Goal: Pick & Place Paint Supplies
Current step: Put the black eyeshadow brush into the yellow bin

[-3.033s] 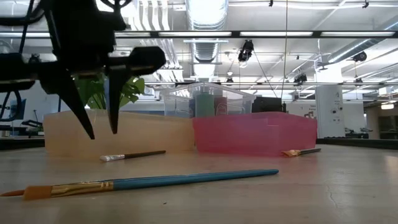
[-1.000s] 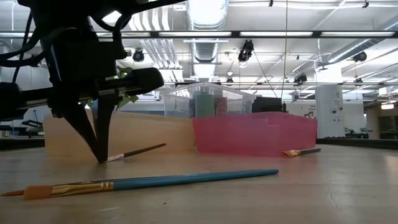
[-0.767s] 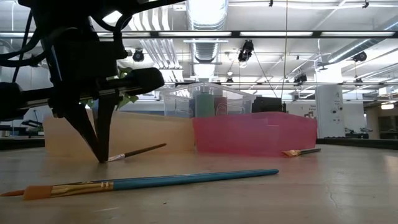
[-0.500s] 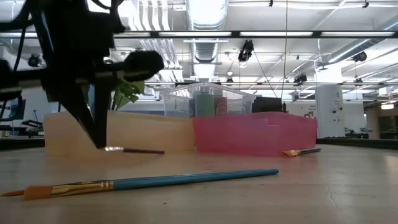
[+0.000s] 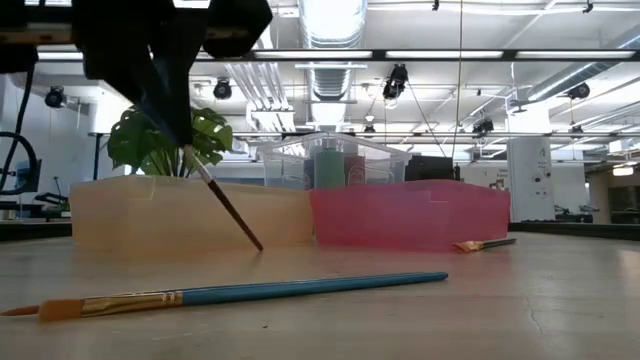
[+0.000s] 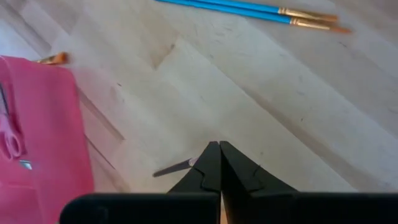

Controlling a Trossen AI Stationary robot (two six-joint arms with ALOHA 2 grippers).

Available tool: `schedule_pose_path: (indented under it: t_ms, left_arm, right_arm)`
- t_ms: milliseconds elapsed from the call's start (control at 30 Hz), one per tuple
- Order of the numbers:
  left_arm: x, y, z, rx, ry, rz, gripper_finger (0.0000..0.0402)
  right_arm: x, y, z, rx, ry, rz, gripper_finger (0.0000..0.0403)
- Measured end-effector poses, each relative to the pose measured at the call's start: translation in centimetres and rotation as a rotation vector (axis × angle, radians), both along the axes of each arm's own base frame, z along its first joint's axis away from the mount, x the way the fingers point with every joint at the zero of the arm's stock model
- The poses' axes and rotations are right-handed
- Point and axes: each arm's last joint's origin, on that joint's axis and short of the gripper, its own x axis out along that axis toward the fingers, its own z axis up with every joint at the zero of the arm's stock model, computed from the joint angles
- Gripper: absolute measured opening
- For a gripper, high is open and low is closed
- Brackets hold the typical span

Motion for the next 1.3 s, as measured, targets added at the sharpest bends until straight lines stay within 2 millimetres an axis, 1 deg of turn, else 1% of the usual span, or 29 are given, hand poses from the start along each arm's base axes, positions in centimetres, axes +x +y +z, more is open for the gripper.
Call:
schedule_pose_path:
  t_ms: [367, 700, 900, 1100, 1300]
  left_arm:
    - [0.3, -0.1, 2.6, 0.025, -0.052, 0.018, 0.0001]
    - [0.6, 0.0, 3.6, 0.069, -0.096, 0.039, 0.0]
    - [0.7, 0.0, 4.6, 0.089, -0.127, 0.052, 0.0]
    - [0.3, 0.4, 6.0, 0.105, -0.17, 0.092, 0.0]
    - [-0.6, 1.4, 7.6, 0.133, -0.229, 0.184, 0.0]
  right_arm:
    - [0.0, 0.0, 0.0, 0.002, -0.002, 0.006, 0.037]
    - [0.0, 0.0, 0.1, 0.0, -0.016, 0.008, 0.037]
    - [0.0, 0.0, 0.1, 0.0, -0.016, 0.007, 0.037]
    - [0.0, 0.0, 0.1, -0.001, -0.015, 0.007, 0.037]
    - [0.0, 0.0, 0.1, -0.007, -0.017, 0.007, 0.037]
